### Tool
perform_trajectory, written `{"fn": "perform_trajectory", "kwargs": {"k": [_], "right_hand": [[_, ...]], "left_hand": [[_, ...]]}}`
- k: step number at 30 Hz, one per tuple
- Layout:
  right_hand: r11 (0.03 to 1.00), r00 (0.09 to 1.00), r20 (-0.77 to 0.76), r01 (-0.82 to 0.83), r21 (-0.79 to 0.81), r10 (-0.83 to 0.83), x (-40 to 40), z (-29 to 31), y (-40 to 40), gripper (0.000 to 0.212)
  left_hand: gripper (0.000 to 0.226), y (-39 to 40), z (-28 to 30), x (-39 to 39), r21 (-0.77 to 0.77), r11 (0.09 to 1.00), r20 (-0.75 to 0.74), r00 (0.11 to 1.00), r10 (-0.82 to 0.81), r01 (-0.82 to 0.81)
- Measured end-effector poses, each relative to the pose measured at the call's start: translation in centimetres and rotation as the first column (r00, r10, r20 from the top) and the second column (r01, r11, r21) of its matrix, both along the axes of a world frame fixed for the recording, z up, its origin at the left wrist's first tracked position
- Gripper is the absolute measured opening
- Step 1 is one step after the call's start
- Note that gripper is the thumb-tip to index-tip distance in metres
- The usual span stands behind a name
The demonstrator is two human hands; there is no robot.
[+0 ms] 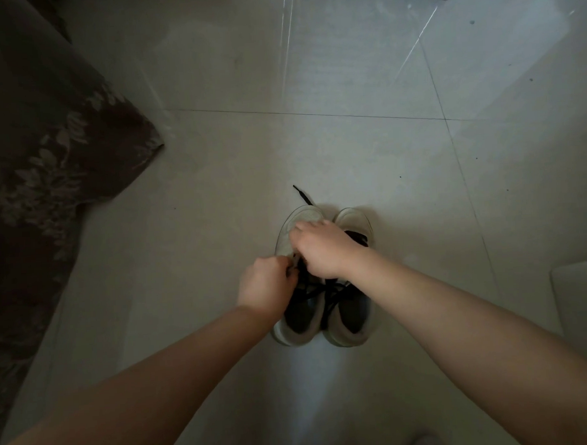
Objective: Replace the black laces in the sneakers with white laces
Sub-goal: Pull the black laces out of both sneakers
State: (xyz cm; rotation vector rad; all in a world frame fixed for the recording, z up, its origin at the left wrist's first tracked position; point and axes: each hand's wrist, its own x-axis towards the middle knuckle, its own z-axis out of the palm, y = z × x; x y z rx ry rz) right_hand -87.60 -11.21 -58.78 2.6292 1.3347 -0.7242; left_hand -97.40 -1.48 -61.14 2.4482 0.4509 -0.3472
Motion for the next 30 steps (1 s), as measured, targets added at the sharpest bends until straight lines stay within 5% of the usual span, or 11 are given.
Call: {"fn": "perform_trajectory", "kwargs": {"k": [6,11,14,20,22,30], "right_hand": [[0.853,0.863,-0.061,0.506,0.126,-0.502,0.3,-0.3,-2.2,0.014],[0.952,0.987,0.051,0.134,0.274,-0.154,0.2,0.1,-1.4,0.034],[0.988,0.995,0.064,-0.078,0.131,0.071,0.2,0.0,-0.5,0.030],[0.972,0.940,0.315,-0.187,0.144,0.134,-1.0,-1.1,-0.4,0.011],[0.972,0.932,0.349,-0.163,0.172,0.095,-1.2,-1.6,-0.6,0.022],[0.876,0.829,0.295,0.413,0.248,-0.475,1.8,-0.3,-4.3,0.030]], "left_hand": [[0.023,0.4,-0.6,-0.8,-0.028,1.000,0.072,0.997,0.014,-0.012],[0.024,0.3,-0.6,-0.7,-0.006,1.000,0.073,0.997,-0.014,0.014],[0.023,0.4,-0.7,-0.7,-0.015,1.000,0.075,0.997,-0.025,0.026],[0.025,0.5,-0.4,-0.4,-0.030,0.999,0.044,0.999,-0.020,0.022],[0.026,0.6,-0.2,-0.3,-0.031,0.999,0.047,0.999,-0.012,0.014],[0.030,0.7,-0.1,-0.1,0.028,0.999,0.018,0.999,-0.043,0.042]]}}
